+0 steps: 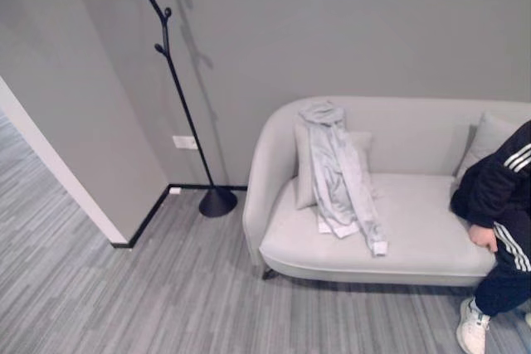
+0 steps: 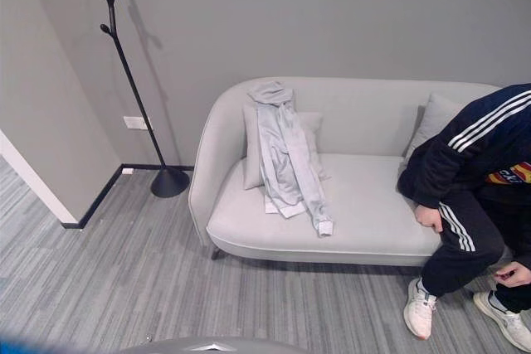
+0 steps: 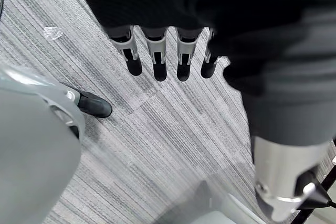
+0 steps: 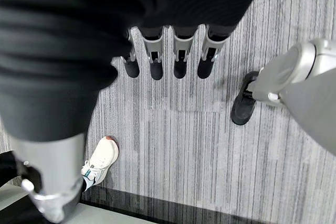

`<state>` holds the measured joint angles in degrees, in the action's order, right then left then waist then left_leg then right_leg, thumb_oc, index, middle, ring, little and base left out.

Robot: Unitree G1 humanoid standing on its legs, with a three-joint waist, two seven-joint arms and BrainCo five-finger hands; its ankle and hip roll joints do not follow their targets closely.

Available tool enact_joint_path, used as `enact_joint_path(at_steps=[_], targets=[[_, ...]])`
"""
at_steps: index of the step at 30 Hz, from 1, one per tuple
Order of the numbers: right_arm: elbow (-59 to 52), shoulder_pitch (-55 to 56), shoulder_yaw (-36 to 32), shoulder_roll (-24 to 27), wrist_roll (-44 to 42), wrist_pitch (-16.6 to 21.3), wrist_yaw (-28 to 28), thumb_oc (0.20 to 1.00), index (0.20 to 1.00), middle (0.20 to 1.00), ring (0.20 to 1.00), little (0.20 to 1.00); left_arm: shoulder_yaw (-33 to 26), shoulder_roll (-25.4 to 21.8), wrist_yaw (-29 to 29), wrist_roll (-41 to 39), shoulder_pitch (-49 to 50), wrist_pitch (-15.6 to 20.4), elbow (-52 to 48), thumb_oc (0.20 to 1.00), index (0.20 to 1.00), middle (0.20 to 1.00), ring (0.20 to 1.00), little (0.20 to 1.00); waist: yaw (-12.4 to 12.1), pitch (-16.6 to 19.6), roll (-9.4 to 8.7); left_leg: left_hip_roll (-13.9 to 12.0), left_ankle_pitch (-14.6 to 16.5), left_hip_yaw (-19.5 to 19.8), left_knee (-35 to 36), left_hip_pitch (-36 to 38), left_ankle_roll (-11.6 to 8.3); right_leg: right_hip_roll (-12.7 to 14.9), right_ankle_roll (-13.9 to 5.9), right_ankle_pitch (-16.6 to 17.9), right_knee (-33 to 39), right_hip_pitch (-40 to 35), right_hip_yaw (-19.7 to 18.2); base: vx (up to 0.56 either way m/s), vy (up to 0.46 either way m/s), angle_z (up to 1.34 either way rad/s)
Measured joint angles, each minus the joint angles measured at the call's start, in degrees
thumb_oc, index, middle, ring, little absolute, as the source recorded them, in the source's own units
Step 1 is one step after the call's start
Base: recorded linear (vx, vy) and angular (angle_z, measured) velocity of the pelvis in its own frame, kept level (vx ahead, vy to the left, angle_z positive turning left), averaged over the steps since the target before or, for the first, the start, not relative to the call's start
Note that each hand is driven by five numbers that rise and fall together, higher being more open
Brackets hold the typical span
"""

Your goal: Hang the clothes on the sofa on the clothes rack.

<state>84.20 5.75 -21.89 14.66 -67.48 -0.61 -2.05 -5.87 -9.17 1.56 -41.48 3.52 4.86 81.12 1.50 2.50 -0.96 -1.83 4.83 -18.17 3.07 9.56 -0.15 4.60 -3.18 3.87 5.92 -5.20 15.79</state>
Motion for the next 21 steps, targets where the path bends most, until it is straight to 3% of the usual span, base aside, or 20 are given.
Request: enact_joint_path(at_steps=[14,18,21], targets=[[0.15,-0.05,-0.07,0.00,2.31,-0.68,1.33,1.000,1.000,1.000,1.000,1.000,0.92,-0.30,-0.68,1.98,-0.10,-0.01,0.05,1.000,1.000,1.000,1.000,1.000,0.03,-1.85,-1.11,2.17,-0.87,0.04,2.16,1.32,1.29,1.76,-1.41,0.57,-0.33,0.09,0.12,0.01,0.088,0.01],[-1.66,-2.93,4.30,0.08,6.98,0.08,0.48,1.000,1.000,1.000,1.000,1.000,2.17,-0.82,-0.47,4.21,-2.21,0.11,-0.50,1.000,1.000,1.000,1.000,1.000,0.02,-4.15,-1.18,3.21,-0.88,0.63,2.57,1.11,2.04,3.49,-2.41,-1.01,-6.05,2.23,0.53,-0.05,0.170,0.05],[-14.84,-4.86,7.35,0.77,13.73,2.26,-2.03,1.000,1.000,1.000,1.000,1.000,2.02,-1.04,0.12,5.70,-4.05,0.13,-0.82,1.000,1.000,1.000,1.000,1.000,0.41,-7.12,0.28,3.71,-1.89,0.09,2.25,1.77,3.96,6.23,-2.69,-1.67,-20.76,9.29,0.32,-0.03,0.154,-0.05]])
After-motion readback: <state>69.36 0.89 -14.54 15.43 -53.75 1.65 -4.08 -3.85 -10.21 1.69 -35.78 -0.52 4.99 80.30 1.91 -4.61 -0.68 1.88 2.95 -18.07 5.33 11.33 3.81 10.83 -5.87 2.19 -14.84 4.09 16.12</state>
